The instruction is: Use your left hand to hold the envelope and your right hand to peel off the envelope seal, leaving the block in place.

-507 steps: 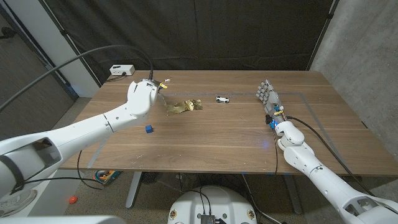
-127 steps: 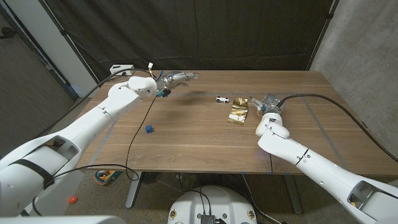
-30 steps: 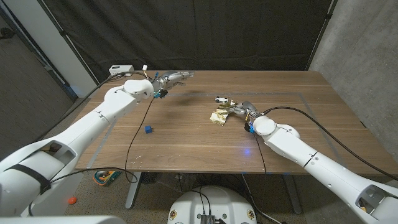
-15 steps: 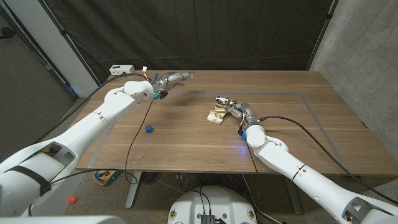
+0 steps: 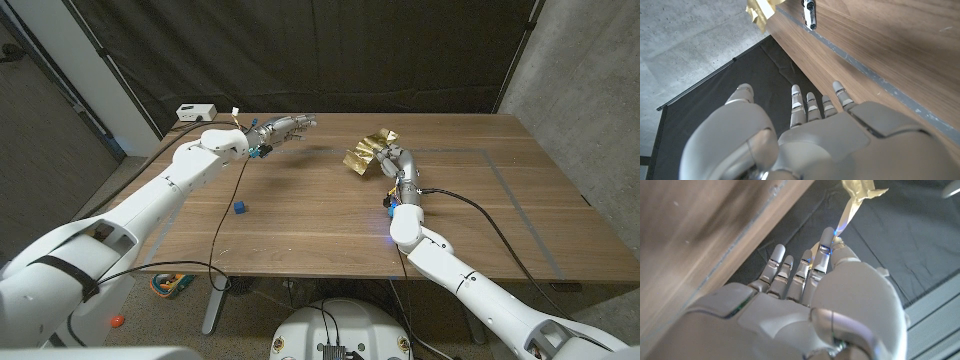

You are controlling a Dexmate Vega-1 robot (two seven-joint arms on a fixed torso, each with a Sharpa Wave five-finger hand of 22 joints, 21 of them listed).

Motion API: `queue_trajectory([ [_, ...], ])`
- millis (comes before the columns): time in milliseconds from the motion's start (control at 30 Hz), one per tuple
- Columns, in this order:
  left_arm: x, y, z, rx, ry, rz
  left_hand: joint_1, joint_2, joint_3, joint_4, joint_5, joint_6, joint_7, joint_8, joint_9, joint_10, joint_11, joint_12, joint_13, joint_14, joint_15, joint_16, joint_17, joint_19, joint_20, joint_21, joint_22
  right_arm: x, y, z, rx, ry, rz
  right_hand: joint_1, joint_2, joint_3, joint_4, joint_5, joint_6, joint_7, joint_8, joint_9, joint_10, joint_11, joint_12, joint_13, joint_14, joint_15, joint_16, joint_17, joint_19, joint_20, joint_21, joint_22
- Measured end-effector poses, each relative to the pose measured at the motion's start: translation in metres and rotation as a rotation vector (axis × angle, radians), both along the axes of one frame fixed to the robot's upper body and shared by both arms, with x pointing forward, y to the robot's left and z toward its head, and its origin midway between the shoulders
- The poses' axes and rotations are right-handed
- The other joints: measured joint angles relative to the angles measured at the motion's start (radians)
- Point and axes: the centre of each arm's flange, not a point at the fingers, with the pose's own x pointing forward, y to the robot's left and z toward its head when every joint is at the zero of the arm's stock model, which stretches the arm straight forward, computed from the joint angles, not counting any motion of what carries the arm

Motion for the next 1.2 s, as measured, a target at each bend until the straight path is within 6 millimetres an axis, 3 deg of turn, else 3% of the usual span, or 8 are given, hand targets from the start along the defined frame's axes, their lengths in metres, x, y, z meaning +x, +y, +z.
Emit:
queue_trajectory([
  [300,0.014,-0.005,0.002,-0.021,0.026,-0.062,0.002,-0.002,-0.006,-0.006,0.000,0.006,-0.006,0.000,0.000,0.005,-0.005,0.000,0.005,0.000,0.000,0.000,-0.005,0.000,0.000,0.000,-0.003,-0.007,0.000,0.013,0.007,-0.137,-0.033,-0.004,0.004,-0.004,0.004,0.008,-0.009,-0.002,0.015,0.014,-0.001,-0.001,0.000,0.000,0.015,0.000,0.006,0.006,0.007,0.007,0.018,-0.005],
  [600,0.026,-0.013,0.014,-0.006,0.030,-0.149,0.023,-0.057,-0.031,-0.031,0.008,-0.009,-0.020,0.000,0.005,0.005,-0.005,0.000,0.005,-0.003,0.011,0.000,-0.010,0.001,0.012,0.000,-0.003,-0.012,0.006,0.022,-0.070,-0.256,-0.097,-0.011,-0.003,-0.007,0.007,0.025,-0.023,-0.017,0.032,0.034,-0.004,-0.041,-0.004,0.005,0.053,0.000,0.015,0.015,0.020,0.005,0.047,-0.018],
  [767,0.031,-0.020,0.023,-0.003,0.028,-0.199,0.021,-0.072,-0.036,-0.036,0.016,-0.009,-0.020,0.000,0.005,0.005,-0.005,0.000,0.005,-0.003,0.011,0.000,-0.010,0.001,0.012,0.000,-0.003,-0.015,0.014,0.026,-0.153,-0.331,-0.144,-0.015,-0.007,-0.013,0.001,0.029,-0.024,-0.019,0.039,0.042,-0.008,-0.045,-0.004,0.005,0.065,-0.004,0.017,0.017,0.020,0.005,0.052,-0.023],
  [1000,0.032,-0.032,0.037,0.008,0.009,-0.272,0.048,-0.097,-0.049,-0.051,0.028,-0.005,-0.058,0.000,0.005,-0.017,-0.005,-0.005,0.005,-0.018,0.025,0.000,-0.014,0.000,0.022,0.000,-0.007,-0.015,0.023,0.028,-0.246,-0.388,-0.182,-0.015,-0.007,-0.013,0.001,0.033,-0.024,-0.019,0.044,0.047,-0.004,-0.048,-0.004,0.005,0.068,-0.001,0.017,0.020,0.020,0.005,0.063,-0.028],
  [1133,0.031,-0.038,0.045,0.025,-0.006,-0.301,0.097,-0.092,-0.038,-0.077,0.039,0.013,-0.077,0.002,0.005,-0.026,-0.011,-0.009,0.004,-0.023,0.031,0.000,-0.019,0.004,0.026,0.000,-0.007,-0.013,0.026,0.028,-0.285,-0.403,-0.195,-0.016,-0.008,-0.013,0.001,0.033,-0.026,-0.021,0.047,0.047,-0.004,-0.048,-0.004,0.005,0.068,-0.001,0.017,0.020,0.020,0.005,0.063,-0.032],
  [1200,0.030,-0.043,0.050,0.044,-0.014,-0.316,0.123,-0.090,-0.035,-0.092,0.043,0.035,-0.074,0.012,0.005,-0.026,-0.011,-0.009,0.002,-0.023,0.031,0.000,-0.023,0.004,0.026,0.000,-0.007,-0.012,0.027,0.028,-0.310,-0.409,-0.203,-0.016,-0.009,-0.013,0.001,0.039,-0.026,-0.021,0.050,0.050,-0.004,-0.048,-0.004,0.005,0.068,-0.001,0.017,0.020,0.020,0.005,0.063,-0.032],
])
